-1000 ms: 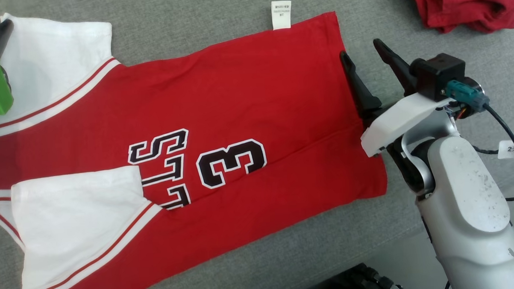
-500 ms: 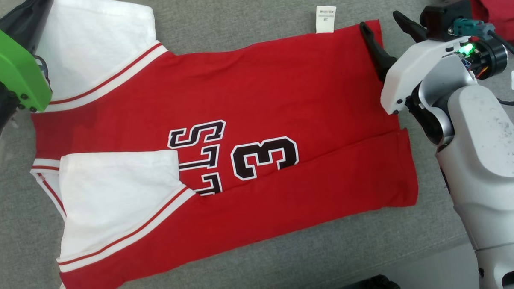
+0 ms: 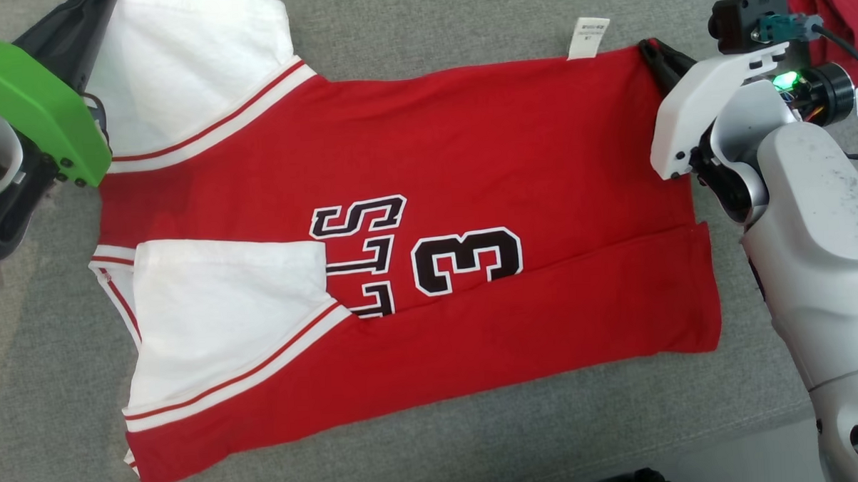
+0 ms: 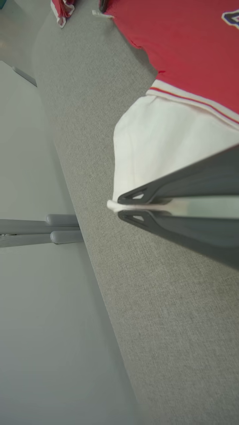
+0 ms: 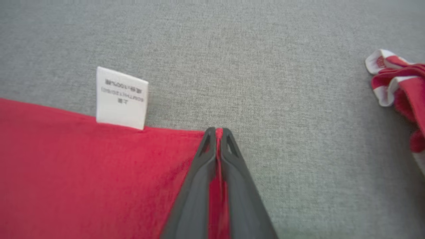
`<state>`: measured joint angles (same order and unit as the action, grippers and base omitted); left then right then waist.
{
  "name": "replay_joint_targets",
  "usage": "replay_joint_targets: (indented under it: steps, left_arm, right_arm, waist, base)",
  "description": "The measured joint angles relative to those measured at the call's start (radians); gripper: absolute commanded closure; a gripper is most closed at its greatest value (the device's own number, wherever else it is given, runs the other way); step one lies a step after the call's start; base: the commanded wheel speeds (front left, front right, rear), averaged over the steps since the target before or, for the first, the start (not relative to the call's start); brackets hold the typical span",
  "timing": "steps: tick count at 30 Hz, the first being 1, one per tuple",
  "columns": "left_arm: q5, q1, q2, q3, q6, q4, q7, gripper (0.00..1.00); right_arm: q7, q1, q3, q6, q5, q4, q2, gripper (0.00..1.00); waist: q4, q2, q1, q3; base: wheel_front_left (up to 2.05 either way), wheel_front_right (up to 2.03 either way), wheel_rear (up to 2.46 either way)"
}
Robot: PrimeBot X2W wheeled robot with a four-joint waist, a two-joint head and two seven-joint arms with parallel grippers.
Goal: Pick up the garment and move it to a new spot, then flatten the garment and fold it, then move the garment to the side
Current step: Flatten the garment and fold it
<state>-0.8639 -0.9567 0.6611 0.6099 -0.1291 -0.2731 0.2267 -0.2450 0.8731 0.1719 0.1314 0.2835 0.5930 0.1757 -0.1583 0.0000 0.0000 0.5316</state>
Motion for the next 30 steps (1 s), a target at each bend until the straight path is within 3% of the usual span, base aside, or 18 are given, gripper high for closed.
replay_joint_targets:
  steps: [3, 5, 11, 17, 30]
  left_arm:
    - [-0.006, -0.003, -0.004, 0.010, 0.000, -0.020, -0.015, 1.00]
    - [-0.011, -0.018, -0.006, 0.025, 0.000, -0.042, -0.057, 1.00]
    - [-0.047, 0.025, -0.003, 0.039, 0.000, -0.015, -0.138, 1.00]
    - [-0.064, 0.208, 0.021, 0.051, 0.005, 0.067, -0.244, 1.00]
    - [-0.123, 0.578, 0.009, 0.069, 0.103, 0.196, -0.409, 1.00]
  right_arm:
    - [0.038, 0.013, 0.000, 0.000, 0.000, 0.033, 0.005, 1.00]
    - [0.127, 0.058, -0.004, 0.000, -0.014, 0.080, 0.003, 1.00]
    - [0.222, 0.053, 0.023, 0.000, -0.015, 0.094, 0.003, 1.00]
    - [0.298, -0.077, 0.049, 0.000, 0.000, 0.030, 0.031, 1.00]
    - [0.304, -0.411, -0.054, 0.000, -0.004, -0.180, 0.026, 1.00]
  waist:
    - [0.001, 0.0000, 0.0000, -0.006]
    - [0.001, 0.0000, 0.0000, -0.028]
    - [0.008, 0.0000, 0.0000, -0.069]
    - [0.022, 0.0000, 0.0000, -0.117]
    - [0.068, 0.0000, 0.0000, -0.234]
  base:
    - [0.00, 0.00, 0.00]
    - [0.00, 0.00, 0.00]
    - [0.00, 0.00, 0.00]
    - [0.00, 0.00, 0.00]
    - [0.00, 0.00, 0.00]
